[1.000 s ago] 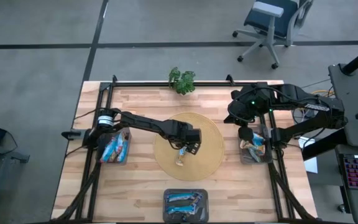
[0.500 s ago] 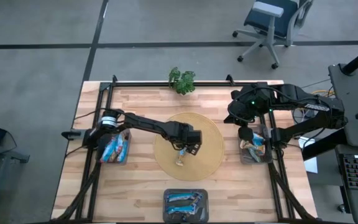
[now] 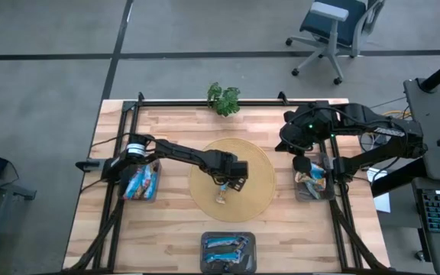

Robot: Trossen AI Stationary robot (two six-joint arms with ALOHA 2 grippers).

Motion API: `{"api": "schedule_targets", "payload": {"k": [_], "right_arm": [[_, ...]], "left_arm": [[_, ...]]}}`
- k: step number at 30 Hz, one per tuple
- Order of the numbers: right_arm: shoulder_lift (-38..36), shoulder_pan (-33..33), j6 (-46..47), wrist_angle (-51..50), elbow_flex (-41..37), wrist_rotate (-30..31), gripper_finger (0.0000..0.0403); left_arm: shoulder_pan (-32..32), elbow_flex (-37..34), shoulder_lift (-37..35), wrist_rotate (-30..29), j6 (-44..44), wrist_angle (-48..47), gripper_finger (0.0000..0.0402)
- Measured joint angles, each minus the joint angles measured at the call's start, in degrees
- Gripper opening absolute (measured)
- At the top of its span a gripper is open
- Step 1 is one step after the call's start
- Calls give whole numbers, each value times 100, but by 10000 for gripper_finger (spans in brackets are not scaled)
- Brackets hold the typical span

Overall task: Pick and place Granola Bars by type
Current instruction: Put the yellow granola bar into the top right bin

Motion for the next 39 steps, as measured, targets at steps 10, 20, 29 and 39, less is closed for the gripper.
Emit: {"api": "schedule_targets", "payload": {"k": [10, 20, 29, 39], "right_arm": [[0, 0, -15, 2, -128, 0, 9], [0, 0, -15, 2, -253, 0, 9], [0, 0, -58, 3, -253, 0, 9], [0, 0, -58, 4, -253, 4, 9]], "left_arm": [[0, 0, 0, 72, 99, 0, 188], [0, 0, 0, 118, 108, -2, 174], [0, 111, -24, 170, 203, -130, 165], [11, 108, -33, 170, 380, -129, 125]]}}
